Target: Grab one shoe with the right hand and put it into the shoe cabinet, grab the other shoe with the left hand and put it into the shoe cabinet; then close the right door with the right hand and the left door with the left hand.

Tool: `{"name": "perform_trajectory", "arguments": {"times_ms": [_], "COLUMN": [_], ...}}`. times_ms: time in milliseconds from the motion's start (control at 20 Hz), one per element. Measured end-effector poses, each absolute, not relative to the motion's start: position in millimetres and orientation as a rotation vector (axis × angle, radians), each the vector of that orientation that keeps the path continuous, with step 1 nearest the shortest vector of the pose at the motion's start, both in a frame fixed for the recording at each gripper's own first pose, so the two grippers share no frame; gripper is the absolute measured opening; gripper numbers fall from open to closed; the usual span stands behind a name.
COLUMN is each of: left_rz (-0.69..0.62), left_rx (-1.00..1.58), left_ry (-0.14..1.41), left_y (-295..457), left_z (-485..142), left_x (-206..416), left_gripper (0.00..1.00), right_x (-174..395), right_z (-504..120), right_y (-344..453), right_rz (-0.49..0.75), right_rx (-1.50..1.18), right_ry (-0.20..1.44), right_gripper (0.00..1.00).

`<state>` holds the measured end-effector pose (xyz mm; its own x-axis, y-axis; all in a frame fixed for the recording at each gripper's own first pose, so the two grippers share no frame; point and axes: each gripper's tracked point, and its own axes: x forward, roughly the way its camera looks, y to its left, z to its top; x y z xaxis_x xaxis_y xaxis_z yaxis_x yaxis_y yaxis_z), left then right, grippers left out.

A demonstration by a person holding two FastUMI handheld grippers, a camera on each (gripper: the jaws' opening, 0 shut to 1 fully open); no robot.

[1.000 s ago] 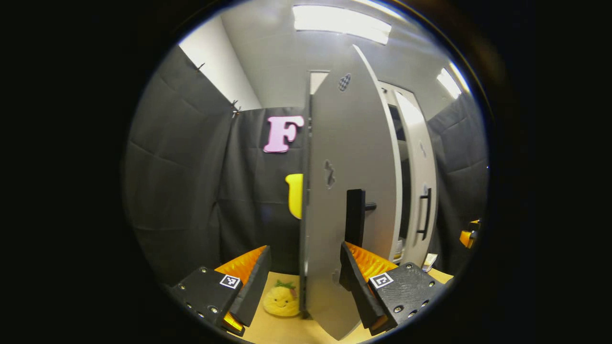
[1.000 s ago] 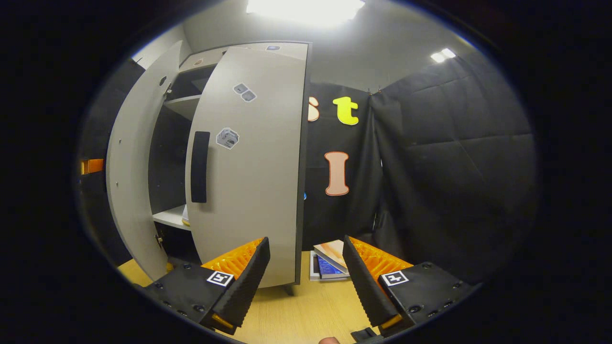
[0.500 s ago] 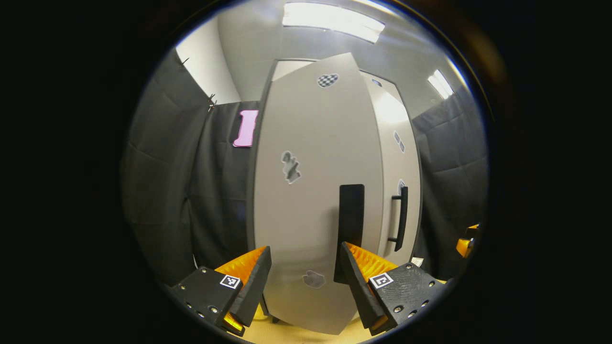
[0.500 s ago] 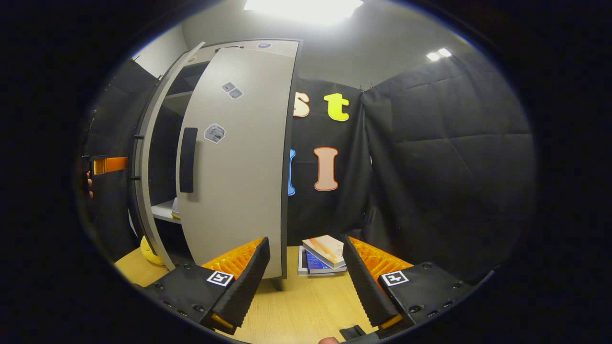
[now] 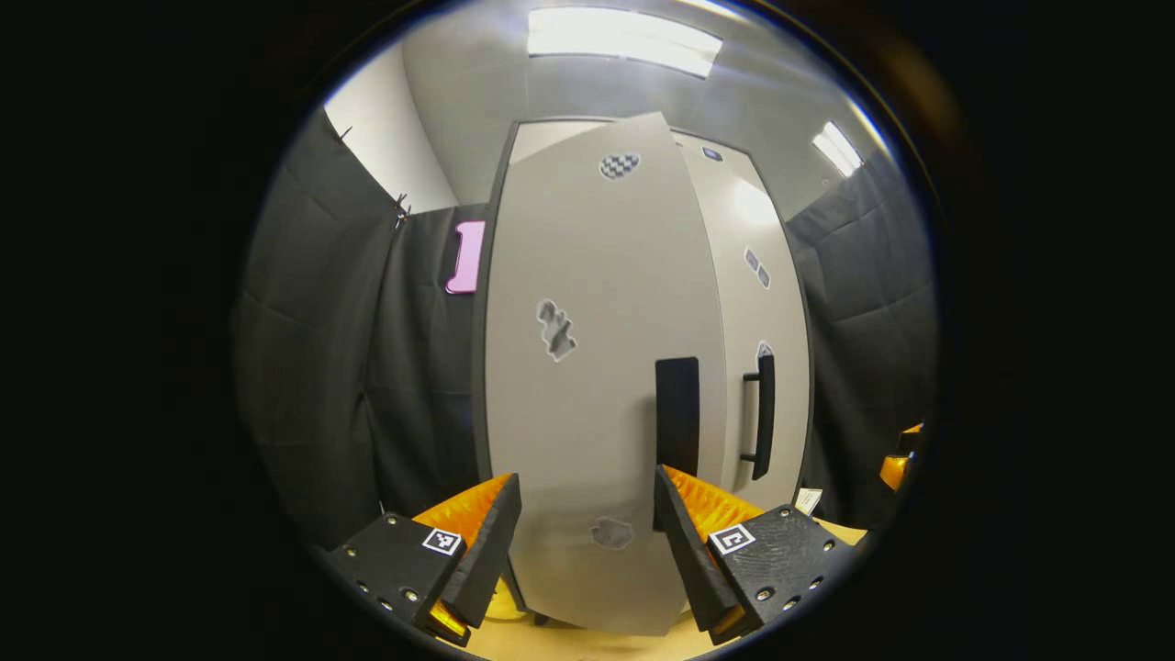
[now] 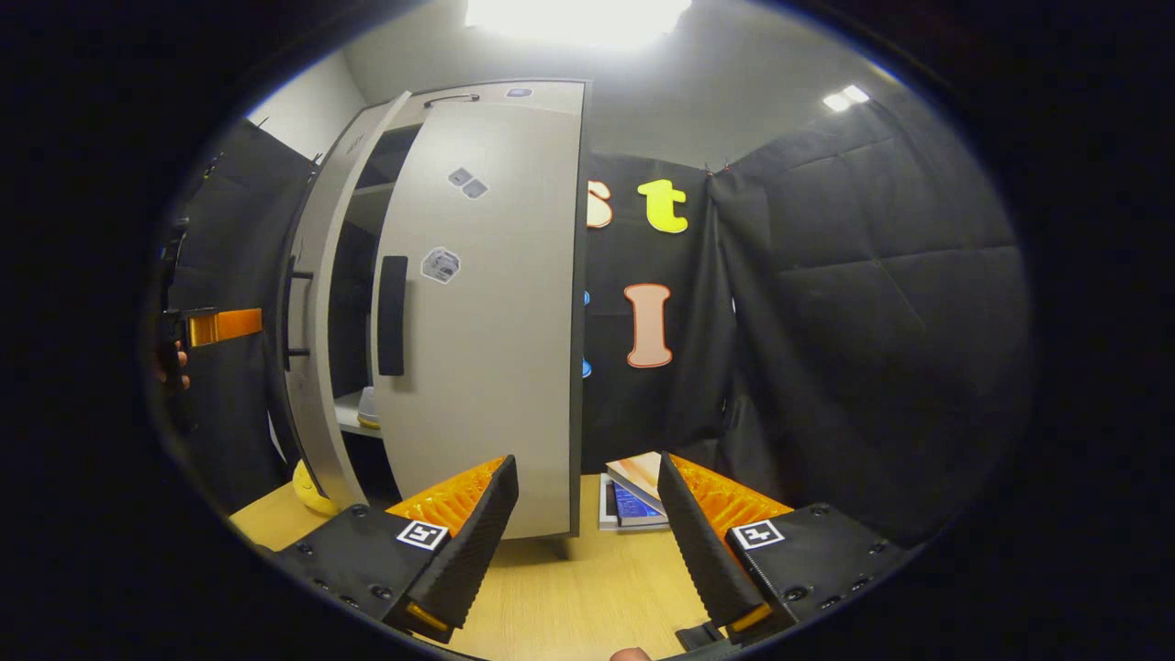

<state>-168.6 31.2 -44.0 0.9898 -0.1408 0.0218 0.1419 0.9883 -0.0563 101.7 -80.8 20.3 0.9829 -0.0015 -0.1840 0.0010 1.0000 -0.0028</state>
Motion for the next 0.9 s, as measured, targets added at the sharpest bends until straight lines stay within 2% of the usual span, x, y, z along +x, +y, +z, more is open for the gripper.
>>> {"name": "perform_trajectory", "arguments": {"times_ms": [450, 550, 900], "left_rz": [-0.082, -0.071, -0.053], "left_rx": [-0.027, -0.030, -0.016], "left_ry": [-0.001, 0.002, 0.019], "left_y": [82.0, 90.8, 108.1], "left_z": [-45.6, -46.8, -57.1], "left_x": [-255.9, -271.0, -314.3], "left_gripper": [0.79, 0.79, 0.79], "right_x": [71.9, 64.3, 45.4], "right_z": [53.8, 58.9, 67.9], "right_y": [-55.4, -54.0, -58.4], "right_rz": [0.078, 0.082, 0.077], "right_rx": [0.001, -0.009, -0.017], "right_ry": [0.118, 0.105, 0.089], "right_gripper": [0.96, 0.94, 0.96]}}
